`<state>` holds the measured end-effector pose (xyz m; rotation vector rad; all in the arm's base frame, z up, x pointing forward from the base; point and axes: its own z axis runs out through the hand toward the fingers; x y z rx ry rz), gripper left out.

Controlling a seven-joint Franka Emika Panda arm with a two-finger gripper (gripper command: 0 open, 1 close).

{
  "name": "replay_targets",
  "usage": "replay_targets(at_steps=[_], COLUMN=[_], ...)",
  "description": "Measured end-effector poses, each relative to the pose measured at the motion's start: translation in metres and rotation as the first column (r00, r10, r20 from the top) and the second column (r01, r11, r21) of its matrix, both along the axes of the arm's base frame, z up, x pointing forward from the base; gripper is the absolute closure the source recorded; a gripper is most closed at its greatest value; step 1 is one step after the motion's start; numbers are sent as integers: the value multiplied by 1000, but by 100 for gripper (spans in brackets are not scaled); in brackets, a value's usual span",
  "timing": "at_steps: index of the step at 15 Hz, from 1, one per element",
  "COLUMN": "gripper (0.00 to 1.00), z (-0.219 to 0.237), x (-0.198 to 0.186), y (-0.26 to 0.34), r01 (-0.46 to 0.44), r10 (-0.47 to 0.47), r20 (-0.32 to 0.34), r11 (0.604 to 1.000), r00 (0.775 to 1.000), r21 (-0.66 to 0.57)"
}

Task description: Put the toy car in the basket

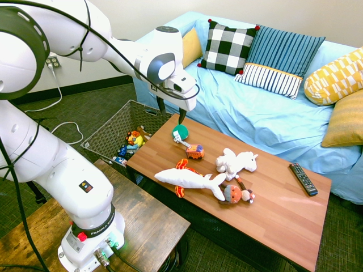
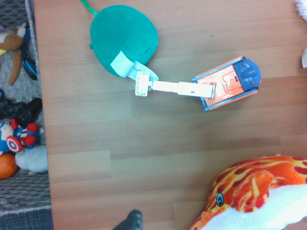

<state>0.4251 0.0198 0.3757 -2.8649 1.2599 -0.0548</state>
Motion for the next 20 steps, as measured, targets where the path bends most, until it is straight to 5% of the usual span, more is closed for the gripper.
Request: replay_targets(at_steps=[2,6,10,14,17,20], gripper=[0,0,0,0,0,0], z=[-4,-51,-106,-178,-194,-203], x=[3,44,85,87,90,100], y=[0,-24,-57,-32,-64,-88], r01=[31,265,491,644,711,743], r10=[-31,-266,-469,-573,-654,-693], r20=[1,-17,-149,-309,-295,-284], r11=[999,948,813,731,686,656], r00=[1000,964,871,759,696,663], r21=[26,176,311,225,158,131])
